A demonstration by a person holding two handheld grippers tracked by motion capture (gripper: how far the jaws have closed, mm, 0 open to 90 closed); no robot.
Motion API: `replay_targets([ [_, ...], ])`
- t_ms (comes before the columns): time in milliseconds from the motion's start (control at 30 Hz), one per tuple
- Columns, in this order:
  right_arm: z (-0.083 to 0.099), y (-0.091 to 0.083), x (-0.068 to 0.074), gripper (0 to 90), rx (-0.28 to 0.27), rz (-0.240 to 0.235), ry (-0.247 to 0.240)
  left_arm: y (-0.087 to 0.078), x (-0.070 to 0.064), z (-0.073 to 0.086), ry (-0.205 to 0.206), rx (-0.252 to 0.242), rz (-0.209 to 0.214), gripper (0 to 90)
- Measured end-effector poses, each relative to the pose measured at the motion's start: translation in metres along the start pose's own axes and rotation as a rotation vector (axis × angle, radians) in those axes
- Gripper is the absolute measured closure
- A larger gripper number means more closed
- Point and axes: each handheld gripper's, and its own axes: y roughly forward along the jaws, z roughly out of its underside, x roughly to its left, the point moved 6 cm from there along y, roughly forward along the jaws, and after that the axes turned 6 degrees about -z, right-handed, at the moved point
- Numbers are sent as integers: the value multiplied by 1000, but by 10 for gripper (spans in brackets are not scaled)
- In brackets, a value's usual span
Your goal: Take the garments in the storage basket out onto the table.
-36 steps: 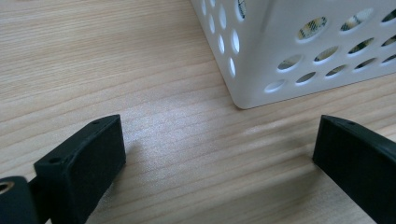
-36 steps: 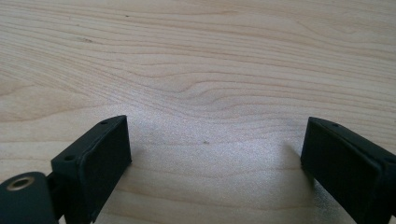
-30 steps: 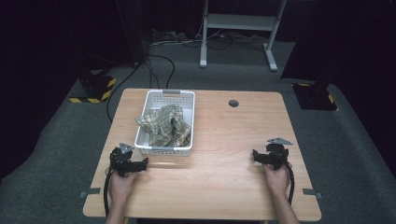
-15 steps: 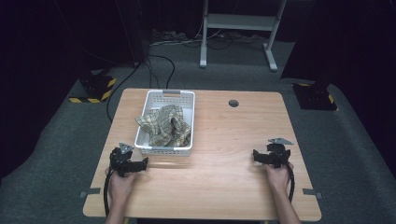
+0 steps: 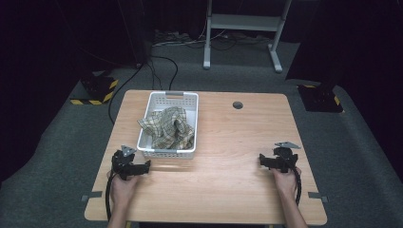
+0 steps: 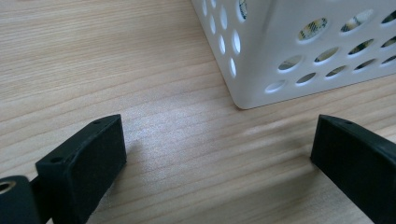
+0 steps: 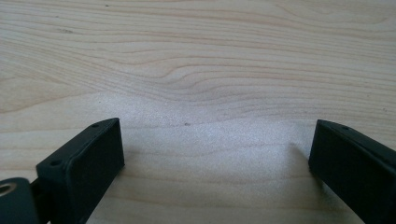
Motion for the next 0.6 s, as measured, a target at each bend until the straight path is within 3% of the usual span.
replay_targets([
  [200, 1, -6, -2, 20, -20, -22, 25, 0, 0, 0, 0, 0, 0, 35],
  [233, 1, -9, -1, 26, -42, -52, 36, 0, 0, 0, 0, 0, 0, 35],
  [600, -7, -24, 2, 31, -110, -121, 58, 0, 0, 0, 0, 0, 0, 35],
])
